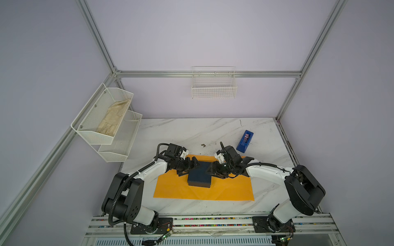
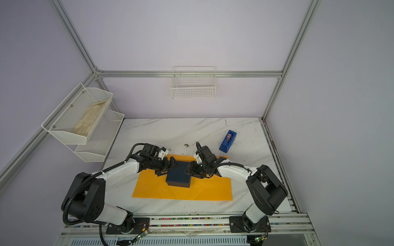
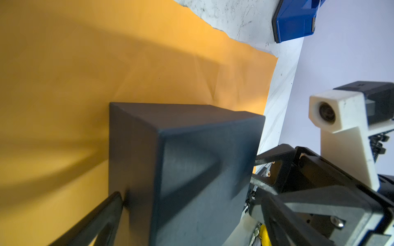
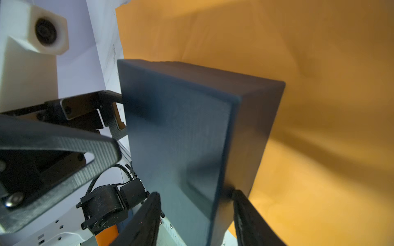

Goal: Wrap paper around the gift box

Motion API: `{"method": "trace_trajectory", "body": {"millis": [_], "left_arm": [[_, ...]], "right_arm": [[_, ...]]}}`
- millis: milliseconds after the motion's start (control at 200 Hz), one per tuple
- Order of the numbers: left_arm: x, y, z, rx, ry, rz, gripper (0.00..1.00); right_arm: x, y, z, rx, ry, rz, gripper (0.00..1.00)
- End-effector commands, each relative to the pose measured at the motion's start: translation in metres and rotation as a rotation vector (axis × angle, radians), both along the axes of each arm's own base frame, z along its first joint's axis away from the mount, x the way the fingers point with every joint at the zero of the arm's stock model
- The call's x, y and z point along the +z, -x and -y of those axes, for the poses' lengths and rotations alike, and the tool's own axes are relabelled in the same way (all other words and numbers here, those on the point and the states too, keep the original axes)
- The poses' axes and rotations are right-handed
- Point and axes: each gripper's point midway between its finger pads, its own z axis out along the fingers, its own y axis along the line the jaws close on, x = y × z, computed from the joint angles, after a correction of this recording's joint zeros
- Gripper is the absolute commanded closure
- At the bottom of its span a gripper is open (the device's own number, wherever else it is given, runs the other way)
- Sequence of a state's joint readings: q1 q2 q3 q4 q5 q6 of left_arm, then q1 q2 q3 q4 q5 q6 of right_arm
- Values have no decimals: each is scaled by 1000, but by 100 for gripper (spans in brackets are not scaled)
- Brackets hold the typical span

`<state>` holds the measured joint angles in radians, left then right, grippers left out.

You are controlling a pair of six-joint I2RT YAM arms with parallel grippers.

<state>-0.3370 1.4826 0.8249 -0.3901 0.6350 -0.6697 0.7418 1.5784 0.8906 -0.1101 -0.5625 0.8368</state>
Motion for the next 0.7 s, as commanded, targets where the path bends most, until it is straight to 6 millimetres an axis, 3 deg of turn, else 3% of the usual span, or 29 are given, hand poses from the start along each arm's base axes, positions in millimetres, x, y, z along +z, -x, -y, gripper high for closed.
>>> {"method": "trace_trajectory", "body": {"millis": [0,115,305,695], "left_arm": [[46,-23,23,-67,106,119,0],[45,-20,25,-75,122,102,0],[42,-11,32,-89,137,82,0],[33,-8,23,-34,90,71,1]], "right_arm": [[7,2,-4,-15,-7,16,44],[3,-5,8,-38,84,56,44],[3,-12,9,-60,104,79,44],[0,-12,9,-57,118,70,44]]}}
